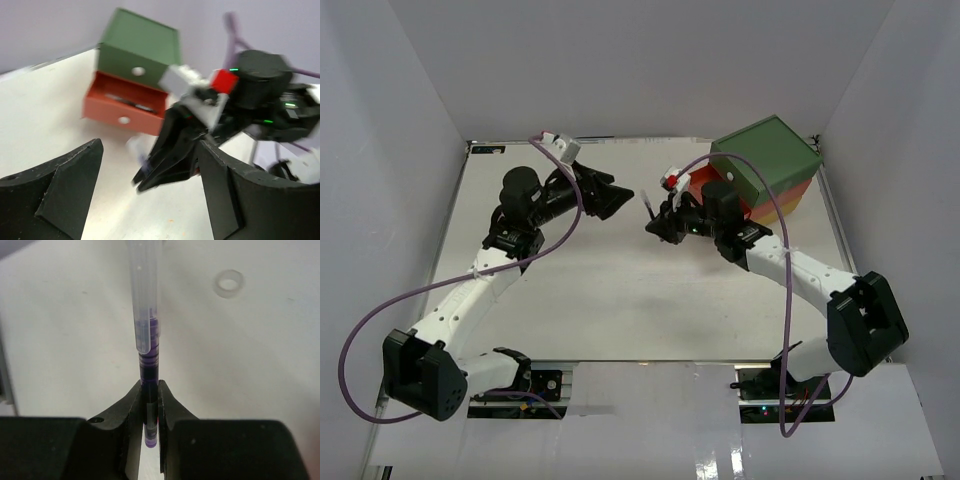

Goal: Sort the stationery into containers
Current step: Close the pen cap on the pen, then place the pen in the drawer.

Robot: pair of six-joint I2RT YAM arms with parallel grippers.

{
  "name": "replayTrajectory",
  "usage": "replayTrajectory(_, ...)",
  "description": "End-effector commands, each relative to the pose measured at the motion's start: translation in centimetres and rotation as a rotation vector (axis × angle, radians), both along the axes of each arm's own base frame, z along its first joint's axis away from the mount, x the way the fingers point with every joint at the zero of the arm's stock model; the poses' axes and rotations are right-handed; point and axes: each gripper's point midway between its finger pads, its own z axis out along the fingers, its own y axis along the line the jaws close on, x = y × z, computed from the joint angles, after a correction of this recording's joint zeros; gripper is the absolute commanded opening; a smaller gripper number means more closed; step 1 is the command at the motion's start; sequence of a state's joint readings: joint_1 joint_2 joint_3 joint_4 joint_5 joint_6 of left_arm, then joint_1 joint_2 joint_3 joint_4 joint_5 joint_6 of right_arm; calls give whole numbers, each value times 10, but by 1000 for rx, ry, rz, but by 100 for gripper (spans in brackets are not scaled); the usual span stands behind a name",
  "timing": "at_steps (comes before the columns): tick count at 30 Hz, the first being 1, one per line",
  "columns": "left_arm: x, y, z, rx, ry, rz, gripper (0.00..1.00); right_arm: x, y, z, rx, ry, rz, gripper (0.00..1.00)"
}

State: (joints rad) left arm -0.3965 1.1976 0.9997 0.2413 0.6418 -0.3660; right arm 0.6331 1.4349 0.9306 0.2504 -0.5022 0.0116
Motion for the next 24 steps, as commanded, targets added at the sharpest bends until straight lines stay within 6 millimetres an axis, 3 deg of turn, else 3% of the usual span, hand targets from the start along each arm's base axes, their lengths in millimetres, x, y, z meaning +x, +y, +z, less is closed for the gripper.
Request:
replayTrajectory(1,36,53,-22,67,94,342,88,53,-58,18,-221,-147,-335,8)
replayTrajectory(5,54,95,-77,183,286,564,92,81,-107,26,-390,-205,-542,9)
replayTrajectory(8,61,112,-117,253,407,635,95,102,-141,30,-519,-253,-683,9)
replayTrajectory(9,61,114,-124,260,425,639,95,105,-143,32,-531,-256,-683,9)
replayTrajectory(10,62,116,-128,264,438,642,95,111,-155,33,-570,-268,-721,9)
replayTrajectory(16,62,121,-133,282,441,652,96,130,-173,27,-645,-260,-763,18)
replayTrajectory(24,58,117,-140,286,459,624,96,141,-173,0,-691,-205,-737,34)
